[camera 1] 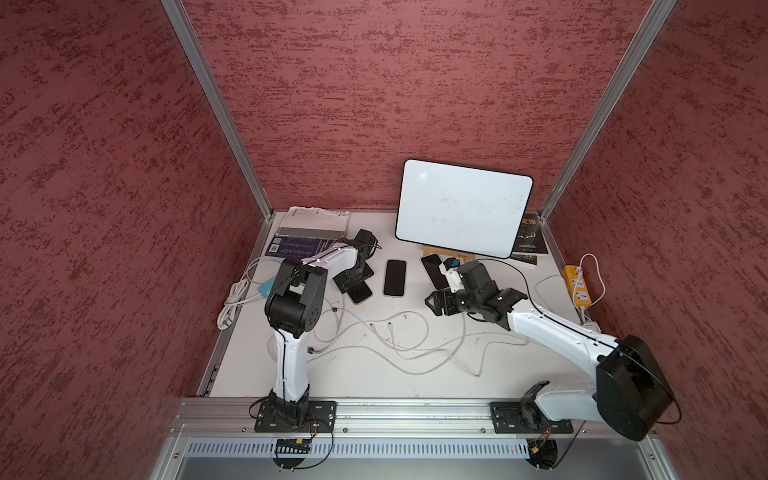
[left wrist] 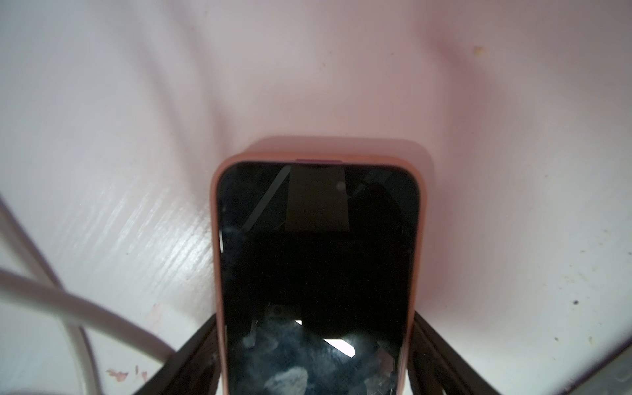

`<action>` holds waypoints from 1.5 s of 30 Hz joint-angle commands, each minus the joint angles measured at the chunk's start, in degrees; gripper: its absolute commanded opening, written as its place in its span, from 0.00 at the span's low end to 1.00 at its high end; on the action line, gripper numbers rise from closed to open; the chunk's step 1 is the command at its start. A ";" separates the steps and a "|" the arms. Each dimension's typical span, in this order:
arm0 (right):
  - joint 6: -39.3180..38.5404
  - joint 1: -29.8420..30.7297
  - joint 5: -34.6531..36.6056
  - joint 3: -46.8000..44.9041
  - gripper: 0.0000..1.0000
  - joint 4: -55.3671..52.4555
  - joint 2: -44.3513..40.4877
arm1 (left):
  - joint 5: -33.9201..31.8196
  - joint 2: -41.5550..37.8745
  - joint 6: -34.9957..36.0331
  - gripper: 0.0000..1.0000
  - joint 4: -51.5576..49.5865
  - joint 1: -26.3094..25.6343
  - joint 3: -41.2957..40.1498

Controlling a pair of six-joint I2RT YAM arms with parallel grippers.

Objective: Plug the charging cable into the phone
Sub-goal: Pick up the phone at the center of the board.

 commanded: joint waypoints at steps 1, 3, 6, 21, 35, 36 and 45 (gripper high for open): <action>0.49 0.71 -0.89 -0.74 0.86 1.76 0.88 | 5.35 -4.26 1.54 0.00 1.59 -0.24 -4.64; 0.41 0.80 -0.89 -0.56 0.85 1.60 0.90 | 4.85 -8.67 1.93 0.00 2.91 -0.21 -6.54; 0.43 0.88 -0.62 -0.74 0.85 1.83 0.86 | 2.55 -13.56 2.36 0.00 0.73 -0.23 -6.27; -0.11 2.29 -2.41 -1.41 0.84 4.02 1.26 | 2.13 -26.67 3.31 0.00 -1.57 -0.12 -9.97; -1.75 4.03 -2.29 -1.98 0.75 4.50 -0.50 | 2.49 -27.48 -3.04 0.00 -1.83 -0.83 -10.50; -2.18 4.77 -2.19 -1.57 0.75 4.21 -0.12 | 1.77 -27.67 -3.29 0.00 -1.40 -1.02 -11.01; -2.49 15.46 2.41 2.92 0.63 -1.86 5.46 | -4.36 -23.70 -7.96 0.00 -3.78 -2.05 -9.72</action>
